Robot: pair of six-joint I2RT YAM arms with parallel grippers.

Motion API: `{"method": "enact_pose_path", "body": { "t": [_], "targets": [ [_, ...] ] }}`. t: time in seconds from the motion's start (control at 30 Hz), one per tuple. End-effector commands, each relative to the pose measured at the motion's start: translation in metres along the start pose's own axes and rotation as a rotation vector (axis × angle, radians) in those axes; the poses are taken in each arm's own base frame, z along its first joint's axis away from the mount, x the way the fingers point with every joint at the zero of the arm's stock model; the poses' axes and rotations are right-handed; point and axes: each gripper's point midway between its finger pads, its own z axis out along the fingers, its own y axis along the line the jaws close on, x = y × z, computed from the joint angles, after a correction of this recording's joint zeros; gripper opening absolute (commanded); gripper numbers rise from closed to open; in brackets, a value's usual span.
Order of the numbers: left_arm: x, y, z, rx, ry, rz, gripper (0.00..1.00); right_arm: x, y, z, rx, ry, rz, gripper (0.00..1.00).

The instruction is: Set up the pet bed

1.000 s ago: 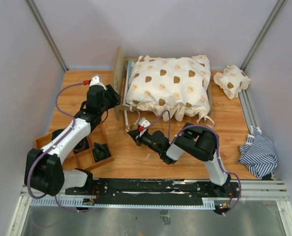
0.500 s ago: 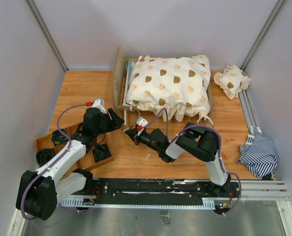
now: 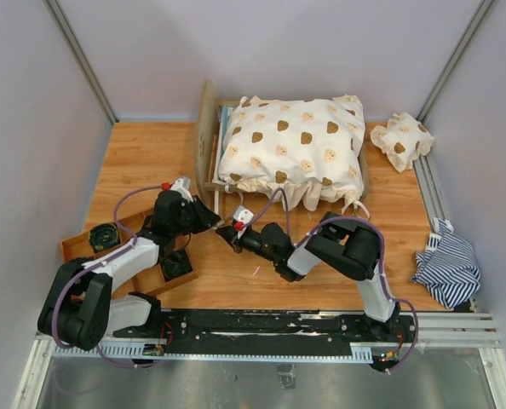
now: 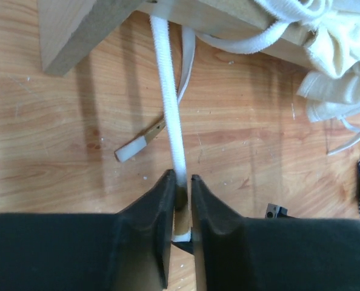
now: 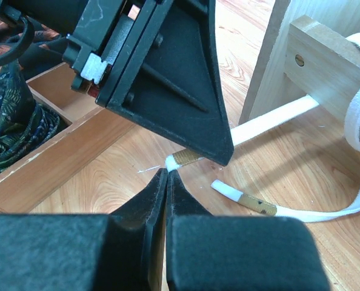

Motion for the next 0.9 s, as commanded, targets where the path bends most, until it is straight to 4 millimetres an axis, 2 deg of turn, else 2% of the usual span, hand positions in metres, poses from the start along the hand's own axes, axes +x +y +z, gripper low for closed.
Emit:
{"method": "enact_pose_path", "body": {
  "t": [0.0, 0.03, 0.07, 0.23, 0.33, 0.37, 0.47, 0.53, 0.57, 0.63, 0.77, 0.87],
  "targets": [
    [-0.006, -0.003, 0.002, 0.035, -0.052, 0.020, 0.10, -0.016, 0.004, -0.005, -0.041, -0.049, -0.054, 0.00],
    [-0.005, -0.002, 0.001, 0.036, -0.057, 0.023, 0.02, -0.016, 0.004, -0.007, -0.041, -0.045, -0.063, 0.00],
    [-0.005, 0.001, 0.001, 0.029, -0.065, 0.019, 0.01, -0.015, 0.003, -0.009, -0.041, -0.037, -0.077, 0.01],
    [-0.005, 0.018, -0.002, -0.049, -0.110, -0.014, 0.00, -0.022, -0.014, -0.032, -0.052, -0.003, -0.175, 0.34],
    [-0.004, 0.024, -0.003, -0.069, -0.127, -0.035, 0.00, -0.018, -0.036, -0.036, -0.091, 0.108, -0.299, 0.43],
    [-0.004, 0.026, -0.003, -0.075, -0.128, -0.038, 0.00, -0.007, -0.040, -0.039, -0.120, 0.186, -0.337, 0.44],
    [-0.006, 0.027, -0.002, -0.081, -0.138, -0.046, 0.00, -0.001, -0.047, -0.037, -0.215, 0.296, -0.458, 0.45],
    [-0.007, 0.027, -0.002, -0.086, -0.146, -0.058, 0.00, -0.002, -0.050, -0.033, -0.288, 0.321, -0.501, 0.44],
    [-0.008, 0.027, -0.001, -0.084, -0.148, -0.066, 0.00, 0.006, -0.051, -0.036, -0.340, 0.347, -0.509, 0.44],
    [-0.008, 0.025, 0.000, -0.075, -0.148, -0.073, 0.00, 0.008, -0.055, -0.030, -0.424, 0.370, -0.564, 0.43],
    [-0.008, 0.024, -0.001, -0.072, -0.152, -0.081, 0.00, 0.026, -0.057, -0.021, -0.575, 0.453, -0.653, 0.43],
    [-0.009, 0.024, 0.000, -0.073, -0.153, -0.087, 0.00, 0.039, -0.058, -0.016, -0.644, 0.509, -0.653, 0.42]
  ]
}}
